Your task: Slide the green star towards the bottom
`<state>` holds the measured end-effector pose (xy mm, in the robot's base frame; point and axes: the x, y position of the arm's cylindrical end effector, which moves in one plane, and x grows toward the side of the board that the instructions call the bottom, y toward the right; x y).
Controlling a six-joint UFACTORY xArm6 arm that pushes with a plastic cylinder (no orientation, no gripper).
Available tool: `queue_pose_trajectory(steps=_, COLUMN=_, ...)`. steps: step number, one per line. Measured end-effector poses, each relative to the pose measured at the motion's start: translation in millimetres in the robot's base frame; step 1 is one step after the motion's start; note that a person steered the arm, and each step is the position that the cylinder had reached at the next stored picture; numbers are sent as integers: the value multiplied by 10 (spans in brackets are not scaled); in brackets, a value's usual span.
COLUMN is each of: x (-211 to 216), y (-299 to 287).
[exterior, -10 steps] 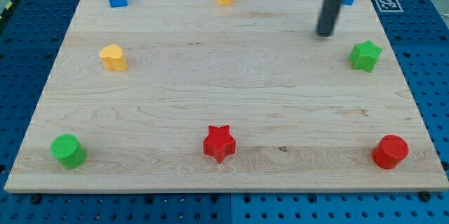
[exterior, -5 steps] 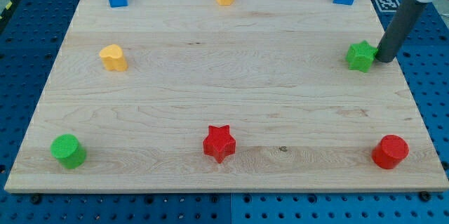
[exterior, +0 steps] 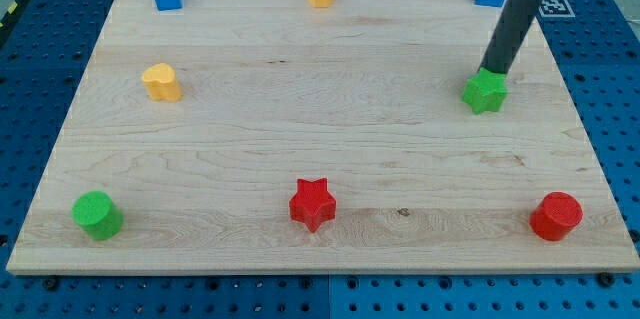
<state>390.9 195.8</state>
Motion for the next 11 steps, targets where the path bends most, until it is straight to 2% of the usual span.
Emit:
queue_pose_trajectory(steps=1, x=4, y=-140)
queue_pose_trajectory(steps=3, x=304, y=213)
queue_pose_trajectory(steps=6, x=350, y=192)
queue_pose_trajectory(steps=8, x=387, y=-227)
queue_pose_trajectory(steps=11, x=989, y=-307)
